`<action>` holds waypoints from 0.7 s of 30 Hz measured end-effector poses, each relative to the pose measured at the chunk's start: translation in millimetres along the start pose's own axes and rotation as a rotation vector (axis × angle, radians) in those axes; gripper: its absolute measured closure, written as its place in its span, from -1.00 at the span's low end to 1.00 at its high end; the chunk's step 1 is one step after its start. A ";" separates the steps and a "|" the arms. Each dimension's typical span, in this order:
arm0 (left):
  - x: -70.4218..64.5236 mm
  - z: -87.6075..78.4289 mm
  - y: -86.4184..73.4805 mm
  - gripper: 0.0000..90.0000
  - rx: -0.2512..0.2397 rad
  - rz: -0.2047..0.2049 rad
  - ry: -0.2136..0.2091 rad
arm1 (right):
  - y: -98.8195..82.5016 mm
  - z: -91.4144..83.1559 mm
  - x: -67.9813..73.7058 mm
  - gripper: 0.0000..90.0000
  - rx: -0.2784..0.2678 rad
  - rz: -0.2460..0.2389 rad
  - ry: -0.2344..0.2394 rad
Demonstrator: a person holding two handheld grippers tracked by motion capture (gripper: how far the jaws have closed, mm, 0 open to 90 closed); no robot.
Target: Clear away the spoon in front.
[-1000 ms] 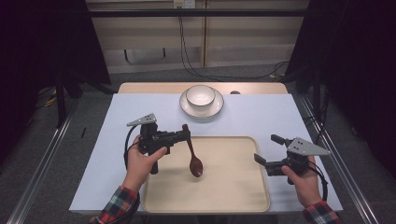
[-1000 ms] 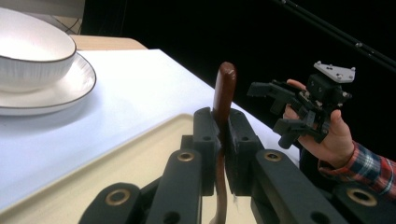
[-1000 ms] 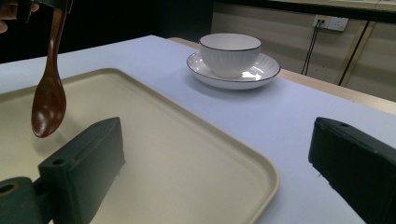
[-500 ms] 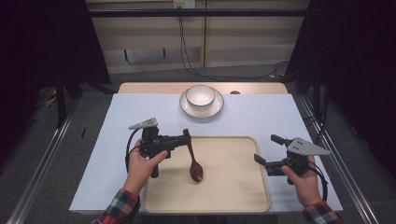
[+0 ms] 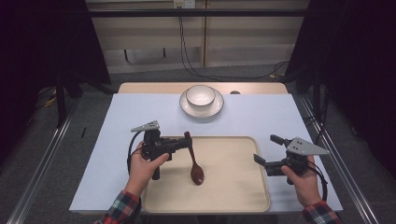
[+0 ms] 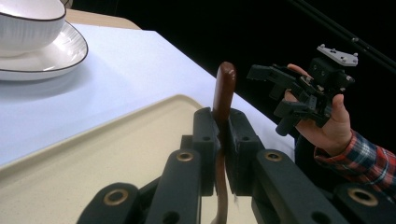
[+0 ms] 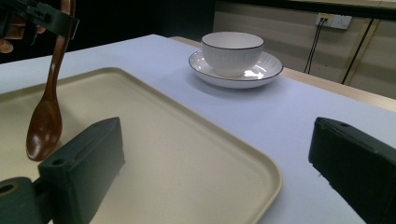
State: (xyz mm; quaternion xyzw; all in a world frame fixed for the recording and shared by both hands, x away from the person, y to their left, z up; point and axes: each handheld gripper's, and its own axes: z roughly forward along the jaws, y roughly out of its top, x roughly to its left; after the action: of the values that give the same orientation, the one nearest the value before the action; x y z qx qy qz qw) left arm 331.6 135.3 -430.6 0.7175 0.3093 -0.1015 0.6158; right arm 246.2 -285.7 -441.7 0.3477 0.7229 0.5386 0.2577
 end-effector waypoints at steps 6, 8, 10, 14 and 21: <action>0.8 4.5 -5.4 0.80 0.036 0.021 0.016 | -0.2 0.3 0.7 -0.93 0.004 0.003 0.010; -0.2 5.6 -5.8 0.79 0.047 0.035 0.029 | -0.4 0.4 0.7 -0.93 0.009 -0.003 0.012; -0.4 5.8 -5.8 0.76 0.049 0.045 0.036 | -0.5 1.0 0.8 -0.93 0.005 0.000 0.011; 0.3 5.5 -6.2 0.73 0.039 0.049 0.045 | -0.5 1.1 0.7 -0.93 0.005 -0.001 0.011; 1.0 6.6 -8.5 0.69 0.050 0.061 0.063 | -0.4 1.0 0.5 -0.93 0.004 -0.005 0.014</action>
State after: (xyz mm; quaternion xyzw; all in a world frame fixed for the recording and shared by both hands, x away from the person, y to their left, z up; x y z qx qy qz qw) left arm 329.1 129.8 -439.7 0.7446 0.3039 -0.0677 0.5905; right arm 246.5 -284.8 -442.4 0.3427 0.7267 0.5388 0.2535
